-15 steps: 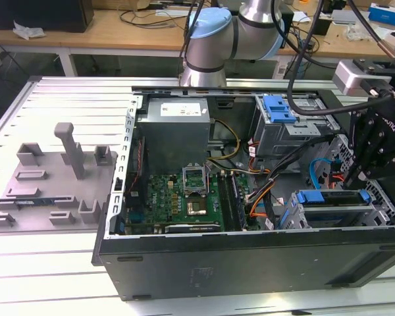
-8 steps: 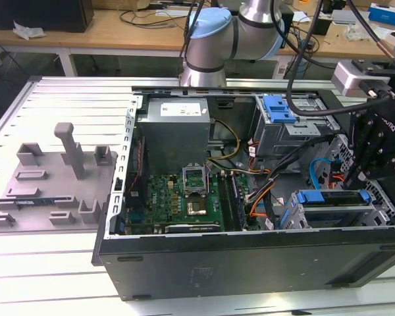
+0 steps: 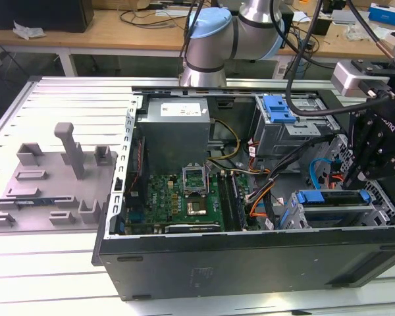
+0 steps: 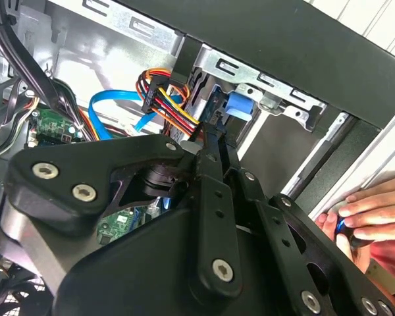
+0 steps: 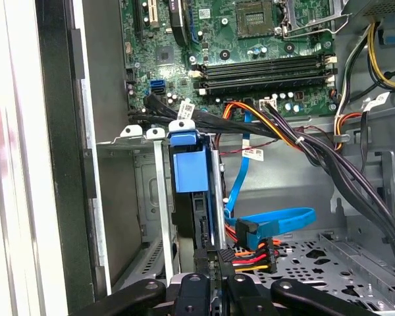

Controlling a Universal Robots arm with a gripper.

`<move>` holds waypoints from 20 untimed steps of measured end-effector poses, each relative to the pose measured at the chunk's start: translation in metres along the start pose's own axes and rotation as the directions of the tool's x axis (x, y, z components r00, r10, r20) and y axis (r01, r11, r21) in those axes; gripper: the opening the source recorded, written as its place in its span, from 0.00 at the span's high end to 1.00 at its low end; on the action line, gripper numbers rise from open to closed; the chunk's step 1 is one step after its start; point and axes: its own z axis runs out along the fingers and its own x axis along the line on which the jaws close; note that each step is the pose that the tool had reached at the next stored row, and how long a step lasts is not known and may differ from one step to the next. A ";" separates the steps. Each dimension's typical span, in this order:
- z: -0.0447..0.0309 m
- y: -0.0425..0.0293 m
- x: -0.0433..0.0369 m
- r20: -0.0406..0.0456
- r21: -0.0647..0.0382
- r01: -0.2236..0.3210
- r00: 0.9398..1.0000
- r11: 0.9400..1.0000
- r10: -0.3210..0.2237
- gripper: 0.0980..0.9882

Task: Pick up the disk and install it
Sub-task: 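Insert the first disk wire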

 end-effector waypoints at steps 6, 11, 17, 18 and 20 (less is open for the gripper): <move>0.0012 -0.0001 0.0011 0.000 0.000 0.000 1.000 1.000 0.000 0.92; 0.0031 -0.0002 0.0016 0.000 0.000 0.000 1.000 1.000 0.000 0.92; 0.0065 -0.0002 0.0022 0.000 0.000 0.000 1.000 1.000 0.000 0.92; 0.0073 -0.0002 0.0021 0.000 0.000 0.000 1.000 1.000 0.000 0.92; 0.0086 -0.0002 0.0020 0.000 0.000 0.000 1.000 1.000 0.000 0.92</move>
